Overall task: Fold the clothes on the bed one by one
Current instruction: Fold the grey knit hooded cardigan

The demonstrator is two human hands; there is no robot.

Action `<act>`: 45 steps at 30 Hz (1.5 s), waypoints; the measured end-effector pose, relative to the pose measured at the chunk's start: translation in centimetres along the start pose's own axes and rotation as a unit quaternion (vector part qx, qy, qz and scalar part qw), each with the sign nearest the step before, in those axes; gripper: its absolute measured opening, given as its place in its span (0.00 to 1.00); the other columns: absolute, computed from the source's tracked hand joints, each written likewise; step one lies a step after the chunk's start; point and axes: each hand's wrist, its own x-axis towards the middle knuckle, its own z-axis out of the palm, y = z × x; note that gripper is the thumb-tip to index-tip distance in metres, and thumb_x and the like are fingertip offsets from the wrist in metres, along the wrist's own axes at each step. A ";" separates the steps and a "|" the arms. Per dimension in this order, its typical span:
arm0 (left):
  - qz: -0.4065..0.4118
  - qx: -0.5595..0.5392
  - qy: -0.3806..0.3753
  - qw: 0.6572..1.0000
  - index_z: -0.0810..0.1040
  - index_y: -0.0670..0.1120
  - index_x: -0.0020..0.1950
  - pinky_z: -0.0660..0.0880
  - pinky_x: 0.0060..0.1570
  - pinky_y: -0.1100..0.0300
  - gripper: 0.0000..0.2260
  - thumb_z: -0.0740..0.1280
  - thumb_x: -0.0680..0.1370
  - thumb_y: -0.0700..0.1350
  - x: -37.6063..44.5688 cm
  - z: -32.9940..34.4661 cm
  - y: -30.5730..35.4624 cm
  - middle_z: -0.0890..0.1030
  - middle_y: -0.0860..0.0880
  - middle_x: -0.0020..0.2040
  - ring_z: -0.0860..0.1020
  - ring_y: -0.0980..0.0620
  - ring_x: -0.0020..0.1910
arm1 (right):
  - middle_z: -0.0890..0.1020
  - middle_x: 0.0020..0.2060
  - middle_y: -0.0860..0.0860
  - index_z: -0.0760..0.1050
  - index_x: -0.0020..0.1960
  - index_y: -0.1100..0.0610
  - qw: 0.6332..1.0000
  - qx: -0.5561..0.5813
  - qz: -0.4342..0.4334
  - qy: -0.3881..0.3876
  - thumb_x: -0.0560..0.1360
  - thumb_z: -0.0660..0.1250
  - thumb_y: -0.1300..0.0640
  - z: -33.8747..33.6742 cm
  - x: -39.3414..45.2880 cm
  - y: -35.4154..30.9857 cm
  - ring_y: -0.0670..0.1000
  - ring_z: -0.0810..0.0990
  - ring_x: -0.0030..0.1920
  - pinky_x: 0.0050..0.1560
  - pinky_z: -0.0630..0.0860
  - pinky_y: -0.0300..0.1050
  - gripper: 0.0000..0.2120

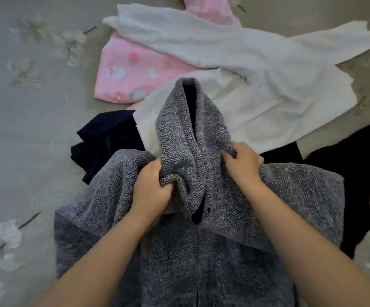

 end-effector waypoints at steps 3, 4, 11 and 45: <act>0.090 0.035 0.052 0.994 0.75 0.34 0.57 0.68 0.46 0.56 0.18 0.62 0.68 0.36 3.3 -2.8 3.2 0.78 0.36 0.47 0.75 0.38 0.48 | 0.70 0.38 0.50 0.78 0.56 0.57 0.988 0.039 -0.099 0.115 0.75 0.62 0.62 -5.1 1.7 -3.1 0.56 0.73 0.46 0.36 0.46 0.46 0.12; 0.124 0.059 0.070 0.988 0.75 0.32 0.56 0.70 0.45 0.50 0.19 0.62 0.66 0.36 4.9 -3.9 4.6 0.78 0.34 0.45 0.75 0.36 0.45 | 0.70 0.38 0.50 0.77 0.57 0.57 0.979 0.045 -0.125 0.151 0.74 0.62 0.62 -7.0 2.8 -4.7 0.55 0.73 0.45 0.36 0.46 0.46 0.13; 0.277 0.150 0.199 0.928 0.74 0.31 0.54 0.72 0.37 0.47 0.20 0.66 0.62 0.30 16.2 -9.6 13.5 0.76 0.34 0.39 0.74 0.37 0.38 | 0.77 0.51 0.56 0.71 0.65 0.52 0.916 0.065 -0.161 0.360 0.75 0.56 0.55 -18.3 12.6 -15.2 0.55 0.72 0.52 0.44 0.51 0.43 0.19; -0.029 0.689 -0.171 0.704 0.58 0.54 0.72 0.60 0.64 0.52 0.19 0.49 0.81 0.44 22.1 -4.6 -1.7 0.54 0.45 0.73 0.54 0.43 0.71 | 0.55 0.73 0.56 0.60 0.71 0.61 0.851 -0.522 -0.049 -0.023 0.80 0.49 0.61 -11.5 19.1 5.6 0.55 0.60 0.70 0.62 0.64 0.47 0.20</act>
